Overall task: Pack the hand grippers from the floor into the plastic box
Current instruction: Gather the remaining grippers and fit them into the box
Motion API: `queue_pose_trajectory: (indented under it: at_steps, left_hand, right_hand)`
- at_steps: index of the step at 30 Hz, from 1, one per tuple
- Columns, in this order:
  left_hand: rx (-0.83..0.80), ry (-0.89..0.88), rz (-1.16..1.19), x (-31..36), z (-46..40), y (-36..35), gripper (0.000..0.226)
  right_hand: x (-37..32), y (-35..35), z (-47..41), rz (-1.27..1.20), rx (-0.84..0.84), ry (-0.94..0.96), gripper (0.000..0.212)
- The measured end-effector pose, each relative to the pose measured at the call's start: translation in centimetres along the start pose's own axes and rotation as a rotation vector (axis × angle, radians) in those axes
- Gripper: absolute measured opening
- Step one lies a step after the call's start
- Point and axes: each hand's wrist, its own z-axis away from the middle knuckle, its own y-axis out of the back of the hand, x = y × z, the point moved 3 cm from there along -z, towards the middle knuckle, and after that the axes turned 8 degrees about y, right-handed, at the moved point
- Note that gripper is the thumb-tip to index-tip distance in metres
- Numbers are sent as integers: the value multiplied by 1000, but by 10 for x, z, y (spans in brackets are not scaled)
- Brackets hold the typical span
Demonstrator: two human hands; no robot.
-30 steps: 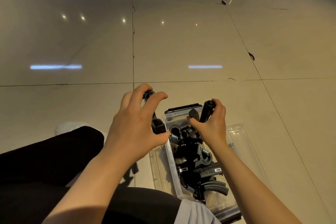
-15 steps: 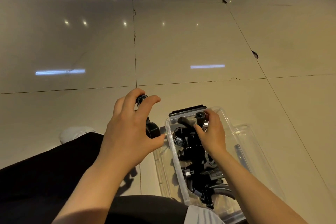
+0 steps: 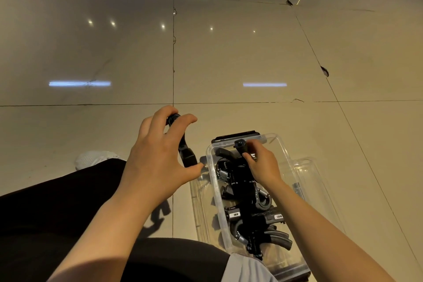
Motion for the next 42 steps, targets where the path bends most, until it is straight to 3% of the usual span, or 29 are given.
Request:
queue_pose_trajectory:
  at_steps: [9, 12, 19, 25, 29, 32, 34, 37, 42]
  left_hand:
    - [-28, -88, -15, 13, 2, -7, 79]
    - [-46, -130, -24, 20, 7, -10, 80]
    - [-42, -160, -45, 22, 20, -12, 78]
    - [-38, -148, -59, 17, 24, -11, 79]
    - [-44, -151, -61, 18, 24, -11, 84]
    - [-53, -162, -47, 20, 24, -10, 89]
    - [-53, -180, -53, 23, 25, -10, 89]
    - [-50, -205, -86, 26, 26, -10, 90]
    - [-41, -199, -69, 25, 25, -8, 90]
  right_hand:
    - [-13, 61, 34, 169, 72, 294, 28]
    - [-2, 53, 49, 318, -45, 362, 27]
    - [12, 33, 73, 477, 74, 391, 28]
    - [19, -19, 94, 619, -174, 589, 41]
    - [27, -33, 97, 557, -266, 495, 56]
    - [34, -28, 87, 570, -361, 365, 91]
    - [36, -29, 81, 556, -497, 275, 104]
    - [35, -38, 76, 544, -588, 195, 101]
    - [42, -36, 76, 619, -582, 190, 94]
